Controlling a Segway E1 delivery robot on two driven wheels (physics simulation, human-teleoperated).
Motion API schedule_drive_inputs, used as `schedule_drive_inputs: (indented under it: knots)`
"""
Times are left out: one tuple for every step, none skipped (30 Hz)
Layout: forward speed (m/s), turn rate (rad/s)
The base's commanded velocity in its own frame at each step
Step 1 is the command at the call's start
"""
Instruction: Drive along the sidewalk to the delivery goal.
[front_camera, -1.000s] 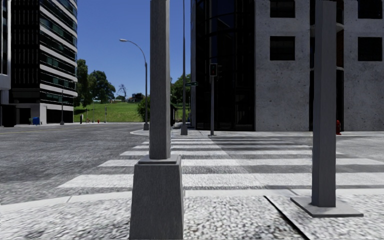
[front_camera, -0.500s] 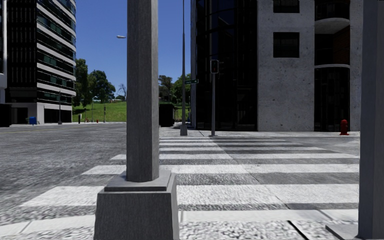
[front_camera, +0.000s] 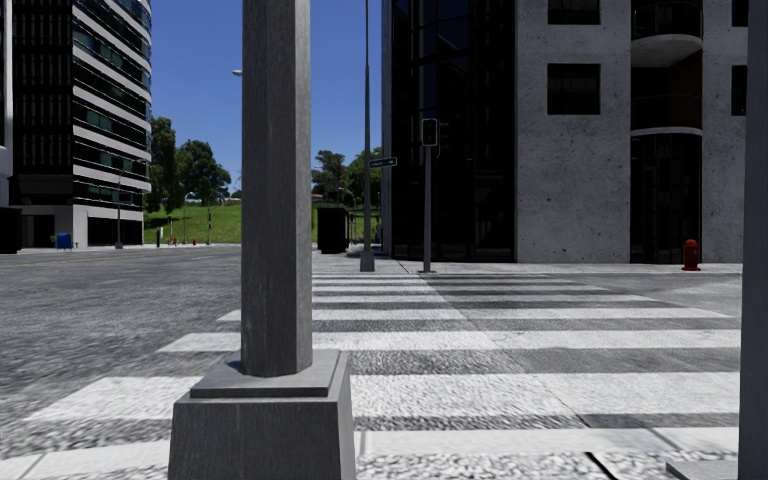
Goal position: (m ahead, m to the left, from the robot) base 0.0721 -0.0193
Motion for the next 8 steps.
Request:
schedule_drive_inputs:
  knots:
    - [0.00,0.00]
    - [0.00,0.00]
    - [0.00,0.00]
    - [0.00,0.00]
    - [0.00,0.00]
    - [0.00,0.00]
    - [0.00,0.00]
    - [0.00,0.00]
